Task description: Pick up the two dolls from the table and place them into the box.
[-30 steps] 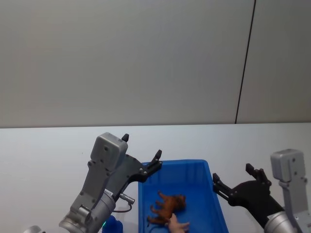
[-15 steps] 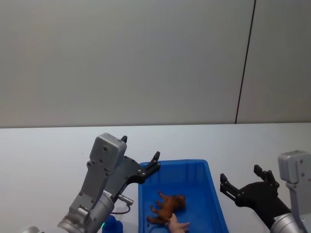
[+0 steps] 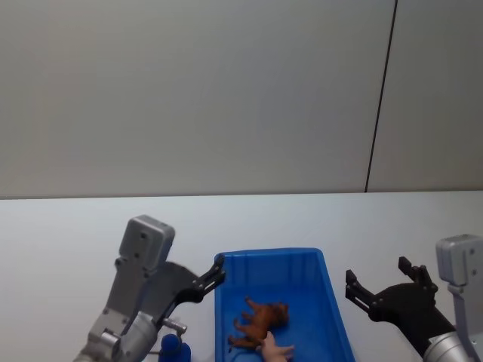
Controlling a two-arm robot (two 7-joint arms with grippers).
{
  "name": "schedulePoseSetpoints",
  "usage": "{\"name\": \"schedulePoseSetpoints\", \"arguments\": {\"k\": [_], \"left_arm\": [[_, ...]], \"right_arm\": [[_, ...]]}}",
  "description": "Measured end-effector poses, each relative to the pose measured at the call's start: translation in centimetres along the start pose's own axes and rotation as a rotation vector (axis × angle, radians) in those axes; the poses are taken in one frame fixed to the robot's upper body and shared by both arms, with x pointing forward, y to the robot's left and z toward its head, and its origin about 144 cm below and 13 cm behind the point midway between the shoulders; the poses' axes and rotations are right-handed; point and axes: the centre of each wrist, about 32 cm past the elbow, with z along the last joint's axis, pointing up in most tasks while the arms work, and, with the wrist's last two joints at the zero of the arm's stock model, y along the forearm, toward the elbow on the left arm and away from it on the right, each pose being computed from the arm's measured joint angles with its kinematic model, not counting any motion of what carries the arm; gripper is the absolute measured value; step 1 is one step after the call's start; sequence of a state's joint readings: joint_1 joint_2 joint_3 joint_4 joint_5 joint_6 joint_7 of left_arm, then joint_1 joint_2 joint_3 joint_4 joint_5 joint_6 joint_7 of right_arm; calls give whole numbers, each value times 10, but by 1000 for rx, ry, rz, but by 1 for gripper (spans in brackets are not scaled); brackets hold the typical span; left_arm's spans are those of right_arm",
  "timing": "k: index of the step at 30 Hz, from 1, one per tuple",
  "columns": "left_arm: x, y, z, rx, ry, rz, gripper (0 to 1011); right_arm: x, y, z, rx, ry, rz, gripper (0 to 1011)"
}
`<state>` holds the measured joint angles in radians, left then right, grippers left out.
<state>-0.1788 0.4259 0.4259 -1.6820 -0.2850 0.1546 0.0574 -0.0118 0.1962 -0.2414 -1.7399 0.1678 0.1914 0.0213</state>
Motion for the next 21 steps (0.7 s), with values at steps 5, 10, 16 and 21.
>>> {"name": "schedulePoseSetpoints", "arguments": {"k": [5,10,16,21], "left_arm": [[3,9,-4,52,34,20,1004],[6,18,-8,103,72,38,1004],[8,27,-13,153,108,51,1003],[10,32,-18,189,133,55,1003]], "right_arm": [[0,0,0,0,0,-2,1001],[0,0,0,0,0,-4,1001],[1,-1,0,0,0,-5,1001],[1,-1,0,0,0,-5,1001]]}}
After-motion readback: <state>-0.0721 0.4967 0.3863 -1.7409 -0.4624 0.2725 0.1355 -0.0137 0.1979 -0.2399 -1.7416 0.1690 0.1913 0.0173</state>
